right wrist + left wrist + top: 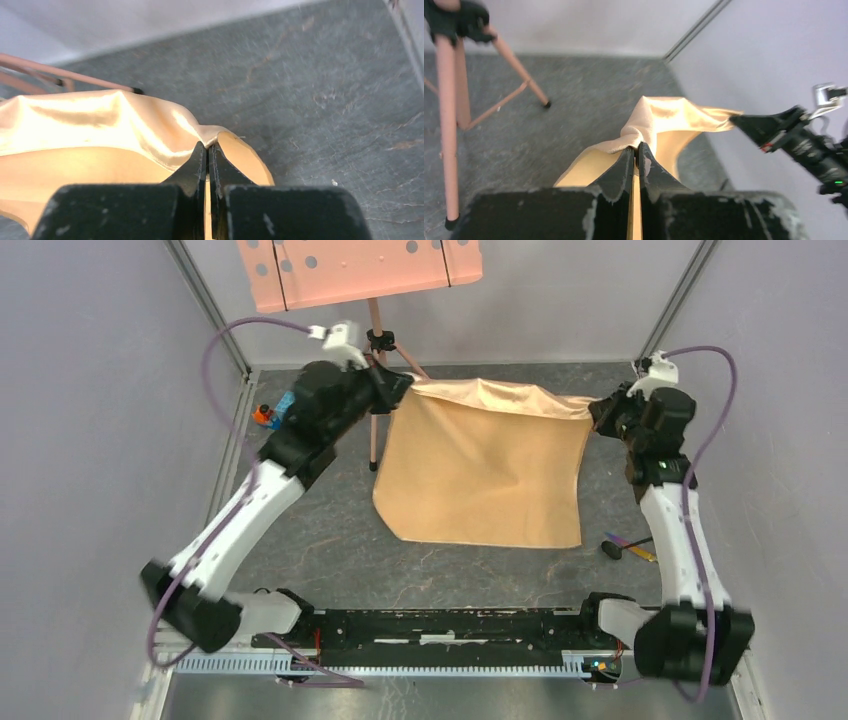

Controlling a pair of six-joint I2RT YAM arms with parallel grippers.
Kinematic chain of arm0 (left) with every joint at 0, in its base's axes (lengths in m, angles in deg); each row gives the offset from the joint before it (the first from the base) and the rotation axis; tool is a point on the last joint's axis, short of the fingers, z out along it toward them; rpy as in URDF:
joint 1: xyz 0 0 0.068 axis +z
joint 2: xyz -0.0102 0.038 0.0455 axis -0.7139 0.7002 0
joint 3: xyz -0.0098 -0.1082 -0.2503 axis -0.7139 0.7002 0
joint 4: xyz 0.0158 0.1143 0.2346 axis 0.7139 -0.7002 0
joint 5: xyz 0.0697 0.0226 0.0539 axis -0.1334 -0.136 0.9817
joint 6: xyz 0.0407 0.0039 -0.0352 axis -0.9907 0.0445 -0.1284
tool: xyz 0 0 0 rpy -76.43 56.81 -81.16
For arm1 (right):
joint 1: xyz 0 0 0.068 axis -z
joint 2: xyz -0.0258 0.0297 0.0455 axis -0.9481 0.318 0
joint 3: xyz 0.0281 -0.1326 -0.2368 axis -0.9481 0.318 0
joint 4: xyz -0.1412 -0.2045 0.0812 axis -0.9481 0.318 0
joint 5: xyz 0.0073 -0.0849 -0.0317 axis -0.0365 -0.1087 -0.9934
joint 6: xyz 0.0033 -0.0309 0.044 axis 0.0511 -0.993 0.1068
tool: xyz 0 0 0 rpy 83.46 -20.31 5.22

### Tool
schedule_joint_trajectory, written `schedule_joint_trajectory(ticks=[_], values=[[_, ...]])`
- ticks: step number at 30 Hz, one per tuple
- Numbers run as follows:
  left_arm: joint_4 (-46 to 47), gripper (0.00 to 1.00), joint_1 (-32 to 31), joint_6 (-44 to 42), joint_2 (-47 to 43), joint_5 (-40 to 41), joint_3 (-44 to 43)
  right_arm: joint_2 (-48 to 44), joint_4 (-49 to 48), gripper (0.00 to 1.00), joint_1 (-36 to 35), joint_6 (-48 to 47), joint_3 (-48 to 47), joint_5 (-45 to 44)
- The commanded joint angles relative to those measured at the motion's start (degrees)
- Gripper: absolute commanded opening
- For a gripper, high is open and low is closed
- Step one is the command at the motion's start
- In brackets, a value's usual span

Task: Fold the napkin into a case and place the utensils inside
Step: Flatten the napkin at the center of the board.

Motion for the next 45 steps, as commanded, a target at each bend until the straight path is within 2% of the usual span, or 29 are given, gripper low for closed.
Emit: schedule_joint_trajectory(ticks=[1,4,7,10,16,20,25,29,33,36,40,45], values=[[1.08,0.02,0.13,-3.57,-18.16,-5.11,2.62,-17.53,4.22,0.0,-0.11,3.73,1.05,5.19],[0.63,0.02,0.11,-4.5,-26.88,-9.38,3.04,-29.22,7.43,0.0,-0.1,3.26,-0.24,7.1],[-0.52,0.02,0.07,-4.94,-33.33,-11.69,1.15,-40.24,5.88,0.0,-0.22,3.91,-3.22,7.46],[-1.14,0.02,-0.88,-4.79,-37.93,-13.55,-1.27,-43.3,9.81,0.0,-1.11,3.48,-10.96,7.13],[-1.23,0.02,-1.72,-4.24,-42.12,-12.94,-3.91,-45.07,9.26,0.0,-1.31,4.23,-20.21,8.83],[1.94,0.02,-1.72,-4.21,-42.21,-10.29,-2.27,-43.73,9.29,0.0,-2.11,1.67,-20.51,5.47],[-0.76,0.02,-1.73,-4.76,-33.3,0.93,-3.13,-38.32,11.29,0.0,-2.21,-0.98,-14.86,-8.39],[-1.65,0.02,-1.63,-5.46,-24.83,8.27,-1.92,-33.41,2.3,0.0,-2.22,-0.88,-4.02,-11.44],[1.46,0.02,-0.88,-7.22,-15.57,13.16,1.9,-24.13,-5.05,0.0,-2.21,-0.3,5.21,-14.16],[6.18,0.02,0.66,-6.26,-9.14,12.34,5.57,-16.56,-12.91,0.0,-2.21,-0.56,10.57,-14.3],[13.92,0.02,1.14,-6.52,1.04,11.18,8.95,-3.98,-17.62,0.0,-2.21,-1.31,10.86,-12.59],[18.94,0.02,1.34,-6.72,10.83,10.81,10.0,9.83,-20.53,0.0,-2.21,-2.17,6.94,-4.86]])
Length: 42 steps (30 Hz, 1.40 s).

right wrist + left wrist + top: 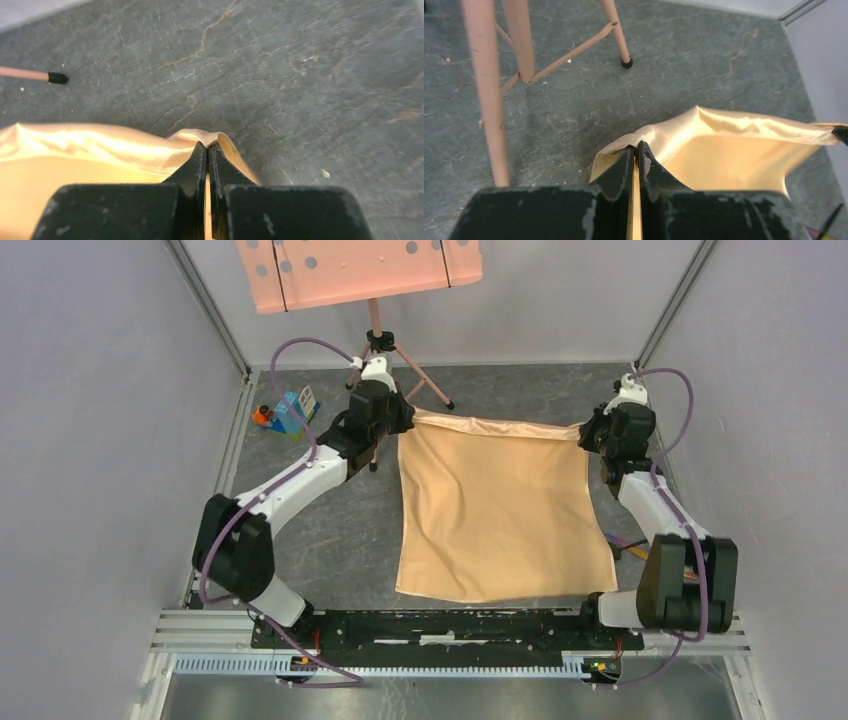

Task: Fold the napkin into a case and place the utensils inside
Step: Flatten the napkin at the center of the board, then fold and flatten the napkin at the center of the board.

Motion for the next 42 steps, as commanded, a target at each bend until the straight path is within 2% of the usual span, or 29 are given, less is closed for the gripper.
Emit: schedule_joint_trajectory(ticks=[1,9,14,19,24,27,31,36,42], values=[[10.51,0.02,0.44,-3.08,5.12,1.66,-0.58,8.61,-8.13,0.0,-0.07,-2.05,-5.54,6.54],[10.56,0.02,0.85,-3.86,11.57,0.33,-2.81,18.48,-3.86,0.0,-0.07,-4.27,-11.73,10.0],[2.53,0.02,1.04,-2.06,11.45,-1.35,-4.36,17.98,5.69,0.0,-0.07,-4.92,-15.13,9.41],[-13.08,0.02,0.97,3.28,6.38,-0.97,-3.82,9.97,15.98,0.0,-0.07,-4.05,-8.77,6.74],[-21.53,0.02,1.02,9.78,1.87,-10.59,1.78,-0.76,19.23,0.0,0.01,-3.49,2.82,5.16],[-27.2,0.02,1.04,9.28,0.97,-15.18,3.73,-6.4,22.64,0.0,0.04,-6.19,7.28,2.79],[-27.98,0.02,1.04,9.03,-1.6,-19.89,10.37,-12.76,25.71,0.0,0.06,-5.59,12.34,-0.13],[-22.98,0.02,0.68,12.27,-6.63,-25.78,20.38,-17.01,25.69,0.0,0.54,-4.38,16.48,-1.83],[-24.91,0.02,0.58,11.18,-11.16,-25.71,23.05,-17.88,26.6,0.0,0.54,-5.47,16.54,-4.1]])
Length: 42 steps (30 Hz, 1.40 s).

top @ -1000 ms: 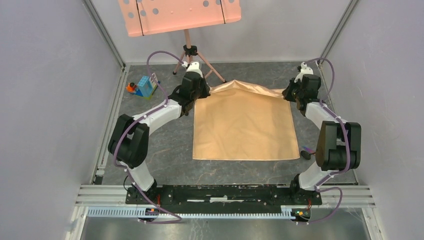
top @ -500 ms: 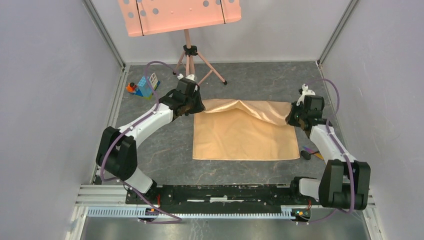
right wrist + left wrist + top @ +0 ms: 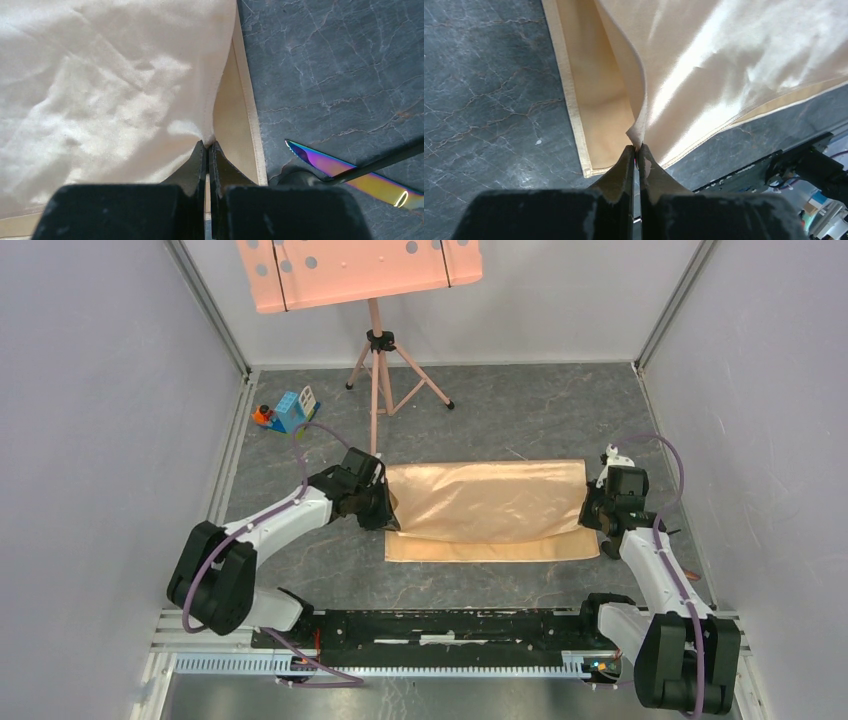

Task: Fold the napkin into a case and place the utensils inside
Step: Fold and flatten the napkin at the center of the board.

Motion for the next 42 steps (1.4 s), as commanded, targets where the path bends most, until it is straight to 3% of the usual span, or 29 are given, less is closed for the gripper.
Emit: schedule_joint_trajectory(ticks=[1,10,20,31,42], values=[[0.93,0.02,-0.1,2.45,-4.55,-3.6,-0.02,-0.83,0.28,0.0,0.22,-1.08,-0.9,-3.79],[2.15,0.02,-3.28,5.45,-4.58,-5.84,2.97,-1.26,3.99,0.0,0.32,1.43,-1.26,-2.76],[0.18,0.02,-3.55,4.21,-1.85,-0.49,4.49,-2.14,3.53,0.0,0.27,2.8,0.83,-3.43],[-0.91,0.02,-3.7,5.08,-4.12,-1.52,5.08,-3.03,12.15,0.0,0.28,5.53,-2.06,-8.35],[1.64,0.02,-4.06,5.5,-1.77,-0.96,7.13,-0.86,6.89,0.0,0.3,5.99,1.95,-9.11]])
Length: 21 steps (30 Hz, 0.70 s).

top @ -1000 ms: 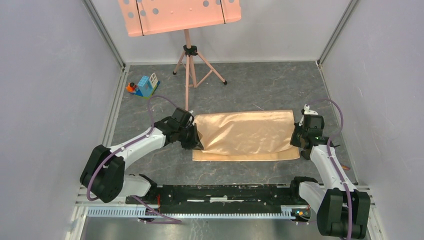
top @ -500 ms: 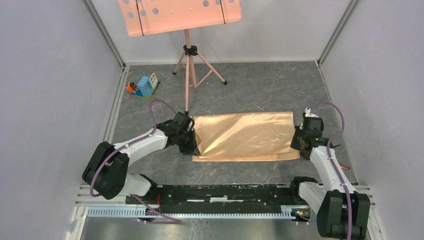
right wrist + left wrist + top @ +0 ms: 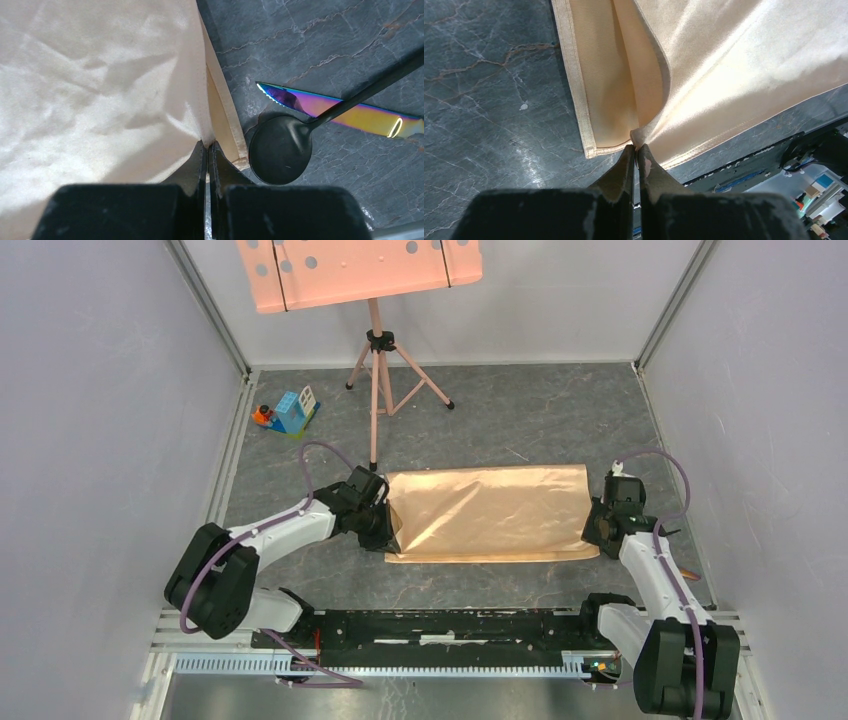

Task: Fold the napkin into a case and place the utensils inside
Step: Fold and flatten the napkin at the center of the board.

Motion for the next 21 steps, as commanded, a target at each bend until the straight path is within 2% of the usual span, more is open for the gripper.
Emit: schedule_joint_trajectory(ticks=[1,9,12,15,18,21], values=[[1.98,0.02,-0.3,1.84,0.65,0.85,1.04,1.7,-3.45,0.0,0.22,0.55,0.96,-1.92],[2.19,0.02,-0.29,1.76,0.58,1.13,1.24,2.35,-4.22,0.0,0.27,0.49,1.44,-2.24],[1.69,0.1,-0.34,1.46,-1.06,1.55,1.15,1.28,-3.46,0.01,0.22,0.62,1.02,-2.27],[-2.45,0.24,-0.67,1.09,-6.51,6.4,0.46,-0.75,-0.05,0.24,0.23,0.77,-1.49,-4.06],[-7.33,0.43,-0.65,1.67,-14.28,12.55,-0.36,-5.17,3.94,0.49,0.24,0.7,-4.18,-7.09],[-10.4,0.57,-0.68,2.11,-19.67,14.72,-1.29,-9.01,5.97,0.62,0.22,-1.03,-6.94,-5.69]])
